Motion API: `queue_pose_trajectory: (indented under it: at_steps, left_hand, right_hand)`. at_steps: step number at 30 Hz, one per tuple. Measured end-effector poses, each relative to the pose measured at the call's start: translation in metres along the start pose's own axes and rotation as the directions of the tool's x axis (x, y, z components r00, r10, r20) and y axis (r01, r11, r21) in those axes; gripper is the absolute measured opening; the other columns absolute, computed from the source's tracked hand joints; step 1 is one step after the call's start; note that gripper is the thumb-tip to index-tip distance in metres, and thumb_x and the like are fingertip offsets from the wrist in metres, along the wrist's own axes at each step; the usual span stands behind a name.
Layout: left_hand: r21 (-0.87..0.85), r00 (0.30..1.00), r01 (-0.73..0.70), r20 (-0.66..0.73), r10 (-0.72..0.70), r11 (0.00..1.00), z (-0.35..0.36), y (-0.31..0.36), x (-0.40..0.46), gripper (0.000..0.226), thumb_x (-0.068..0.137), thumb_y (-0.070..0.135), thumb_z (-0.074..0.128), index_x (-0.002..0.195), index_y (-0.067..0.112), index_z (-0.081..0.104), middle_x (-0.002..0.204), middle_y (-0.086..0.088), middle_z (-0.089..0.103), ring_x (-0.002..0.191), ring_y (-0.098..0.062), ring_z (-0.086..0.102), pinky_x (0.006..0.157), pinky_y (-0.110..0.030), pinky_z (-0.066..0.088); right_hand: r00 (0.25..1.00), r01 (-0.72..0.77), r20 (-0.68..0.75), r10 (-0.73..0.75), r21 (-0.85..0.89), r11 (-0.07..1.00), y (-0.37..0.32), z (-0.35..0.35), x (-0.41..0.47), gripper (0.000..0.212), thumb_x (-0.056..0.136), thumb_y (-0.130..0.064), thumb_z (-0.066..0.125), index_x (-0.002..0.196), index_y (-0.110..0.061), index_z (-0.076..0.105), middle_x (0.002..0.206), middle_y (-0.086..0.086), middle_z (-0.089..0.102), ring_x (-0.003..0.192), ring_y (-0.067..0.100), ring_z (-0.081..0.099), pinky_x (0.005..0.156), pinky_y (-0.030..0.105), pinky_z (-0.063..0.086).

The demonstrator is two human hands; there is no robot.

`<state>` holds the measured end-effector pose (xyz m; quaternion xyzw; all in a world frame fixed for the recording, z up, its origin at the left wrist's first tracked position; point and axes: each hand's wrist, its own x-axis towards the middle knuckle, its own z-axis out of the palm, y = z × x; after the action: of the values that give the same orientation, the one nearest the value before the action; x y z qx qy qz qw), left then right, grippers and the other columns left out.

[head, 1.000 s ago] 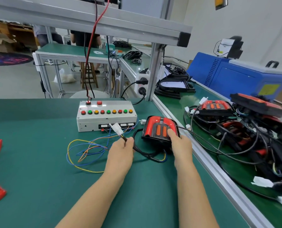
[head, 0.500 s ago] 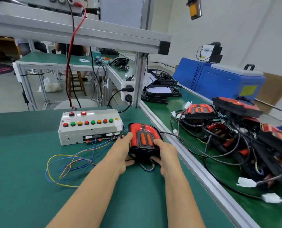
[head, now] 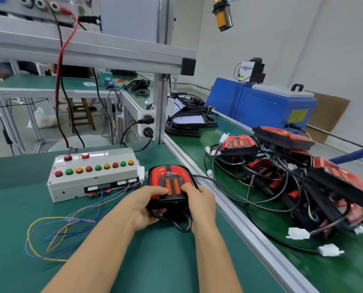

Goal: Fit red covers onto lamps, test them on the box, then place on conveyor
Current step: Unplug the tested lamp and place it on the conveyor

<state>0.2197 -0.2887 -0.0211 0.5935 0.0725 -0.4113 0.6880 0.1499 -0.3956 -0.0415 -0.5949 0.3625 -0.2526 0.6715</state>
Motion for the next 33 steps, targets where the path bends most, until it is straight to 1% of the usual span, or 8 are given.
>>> queue_pose_trajectory:
  at_steps: [7, 14, 18, 21, 24, 27, 31, 33]
  left_hand:
    - [-0.098, 0.989, -0.125, 0.066, 0.132, 0.987, 0.006, -0.005, -0.004, 0.015, 0.075, 0.003, 0.066, 0.091, 0.005, 0.065, 0.076, -0.012, 0.072, 0.07, -0.026, 0.064, 0.066, -0.035, 0.051]
    - [-0.137, 0.936, -0.32, 0.107, 0.335, 0.937, 0.01, -0.005, -0.015, 0.031, 0.067, 0.006, 0.066, 0.097, 0.002, 0.067, 0.09, -0.014, 0.074, 0.073, -0.025, 0.069, 0.071, -0.037, 0.053]
    - [-0.106, 0.906, -0.367, 0.183, 0.381, 0.924, 0.024, 0.003, -0.024, 0.032, 0.059, 0.011, 0.067, 0.09, 0.003, 0.069, 0.086, -0.012, 0.074, 0.069, -0.022, 0.069, 0.07, -0.036, 0.055]
    - [-0.075, 0.879, -0.381, 0.279, 0.386, 0.921, 0.043, 0.009, -0.032, 0.024, 0.059, 0.012, 0.068, 0.081, 0.004, 0.072, 0.085, -0.013, 0.073, 0.068, -0.02, 0.069, 0.073, -0.036, 0.057]
    - [-0.037, 0.849, -0.367, 0.396, 0.35, 0.93, 0.069, 0.015, -0.043, 0.017, 0.061, 0.013, 0.066, 0.073, 0.006, 0.077, 0.087, -0.013, 0.073, 0.069, -0.02, 0.07, 0.072, -0.035, 0.059]
    - [-0.028, 0.812, -0.351, 0.49, 0.319, 0.936, 0.095, 0.024, -0.052, 0.02, 0.061, 0.012, 0.066, 0.076, 0.006, 0.077, 0.09, -0.014, 0.073, 0.071, -0.021, 0.07, 0.069, -0.034, 0.06]
    - [0.055, 0.764, -0.354, 0.593, 0.255, 0.934, 0.139, 0.036, -0.066, 0.046, 0.063, 0.015, 0.067, 0.106, 0.0, 0.069, 0.107, -0.018, 0.069, 0.088, -0.028, 0.063, 0.089, -0.042, 0.052]
    - [0.093, 0.738, -0.364, 0.636, 0.226, 0.927, 0.164, 0.041, -0.071, 0.042, 0.067, 0.013, 0.067, 0.107, 0.002, 0.065, 0.103, -0.018, 0.067, 0.081, -0.027, 0.062, 0.075, -0.035, 0.057]
  right_hand:
    - [0.994, -0.041, 0.108, 0.021, 0.184, 0.982, -0.004, -0.005, 0.0, 0.008, 0.074, -0.016, 0.066, 0.071, -0.02, 0.072, 0.081, 0.01, 0.073, 0.068, 0.023, 0.064, 0.068, 0.039, 0.054]
    - [0.975, 0.05, 0.2, -0.097, 0.226, 0.973, -0.014, -0.016, -0.01, 0.026, 0.082, -0.02, 0.068, 0.106, -0.029, 0.067, 0.092, -0.005, 0.076, 0.081, 0.01, 0.072, 0.061, 0.018, 0.053]
    - [0.978, 0.159, 0.098, -0.186, 0.233, 0.959, -0.026, -0.038, -0.018, 0.041, 0.079, -0.023, 0.076, 0.115, -0.036, 0.06, 0.106, -0.012, 0.071, 0.096, 0.002, 0.067, 0.075, 0.017, 0.053]
    - [0.96, 0.262, 0.032, -0.276, 0.231, 0.937, -0.045, -0.063, -0.028, 0.049, 0.078, -0.022, 0.078, 0.121, -0.032, 0.057, 0.112, -0.01, 0.068, 0.092, -0.001, 0.067, 0.075, 0.016, 0.054]
    - [0.921, 0.389, -0.05, -0.386, 0.1, 0.916, -0.065, -0.09, -0.039, 0.057, 0.078, -0.033, 0.078, 0.128, -0.038, 0.052, 0.119, -0.016, 0.062, 0.105, -0.001, 0.062, 0.096, 0.033, 0.051]
    - [0.874, 0.467, -0.101, -0.475, -0.098, 0.879, -0.086, -0.115, -0.048, 0.072, 0.071, -0.056, 0.069, 0.137, -0.045, 0.044, 0.131, -0.01, 0.054, 0.124, 0.011, 0.051, 0.104, 0.044, 0.044]
    - [0.814, 0.527, -0.14, -0.564, -0.231, 0.818, -0.111, -0.152, -0.051, 0.072, 0.076, -0.057, 0.062, 0.142, -0.05, 0.034, 0.136, -0.013, 0.049, 0.125, 0.011, 0.05, 0.103, 0.043, 0.045]
    - [0.79, 0.519, -0.177, -0.587, -0.316, 0.794, -0.124, -0.171, -0.049, 0.066, 0.082, -0.05, 0.058, 0.141, -0.053, 0.03, 0.132, -0.02, 0.05, 0.123, 0.008, 0.05, 0.099, 0.036, 0.046]
